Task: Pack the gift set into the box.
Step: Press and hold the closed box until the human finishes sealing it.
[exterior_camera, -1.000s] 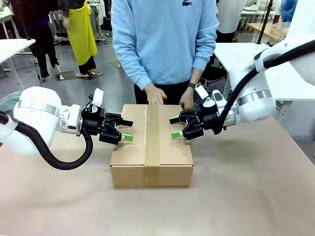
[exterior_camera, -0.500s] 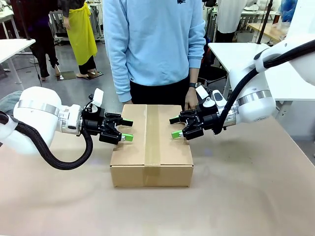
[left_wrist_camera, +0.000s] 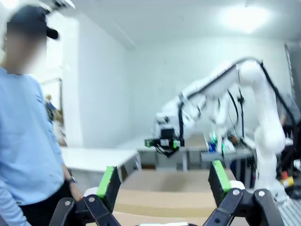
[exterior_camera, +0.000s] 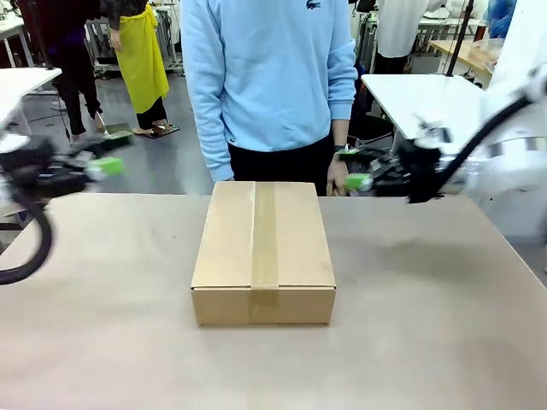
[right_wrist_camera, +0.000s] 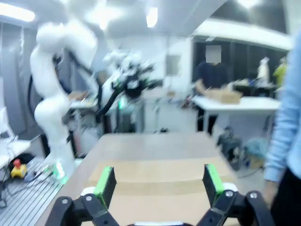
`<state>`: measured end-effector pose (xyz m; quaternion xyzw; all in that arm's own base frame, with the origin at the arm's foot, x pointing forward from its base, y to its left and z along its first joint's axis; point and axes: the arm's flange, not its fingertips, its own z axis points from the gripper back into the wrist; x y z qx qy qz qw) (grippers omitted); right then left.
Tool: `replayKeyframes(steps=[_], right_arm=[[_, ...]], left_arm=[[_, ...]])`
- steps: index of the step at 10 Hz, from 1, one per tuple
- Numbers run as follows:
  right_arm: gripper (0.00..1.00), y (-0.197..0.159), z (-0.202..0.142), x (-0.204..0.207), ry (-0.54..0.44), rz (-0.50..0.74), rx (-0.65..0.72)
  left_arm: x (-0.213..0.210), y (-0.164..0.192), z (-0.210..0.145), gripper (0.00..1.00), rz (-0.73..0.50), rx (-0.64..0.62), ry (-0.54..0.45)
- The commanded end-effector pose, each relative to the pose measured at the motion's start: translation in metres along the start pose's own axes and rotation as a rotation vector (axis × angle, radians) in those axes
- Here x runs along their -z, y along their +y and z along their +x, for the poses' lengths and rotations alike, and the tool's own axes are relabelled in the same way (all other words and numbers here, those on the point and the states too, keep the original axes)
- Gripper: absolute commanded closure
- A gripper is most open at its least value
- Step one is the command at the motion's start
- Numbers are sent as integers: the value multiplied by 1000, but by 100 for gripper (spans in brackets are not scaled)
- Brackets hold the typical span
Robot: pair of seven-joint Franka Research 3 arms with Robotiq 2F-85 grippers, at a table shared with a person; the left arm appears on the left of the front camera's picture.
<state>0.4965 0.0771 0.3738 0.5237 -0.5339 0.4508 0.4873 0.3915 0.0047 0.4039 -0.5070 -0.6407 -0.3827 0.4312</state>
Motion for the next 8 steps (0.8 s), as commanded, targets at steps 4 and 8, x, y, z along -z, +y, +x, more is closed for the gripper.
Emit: replayKeyframes(steps=[4, 8], right_arm=[[0, 3, 0, -47, -78, -116, 9], [0, 3, 0, -47, -78, -116, 9]], left_arm=[[-40, -10, -2, 0, 45, -15, -66], [-40, -10, -2, 0, 45, -15, -66]])
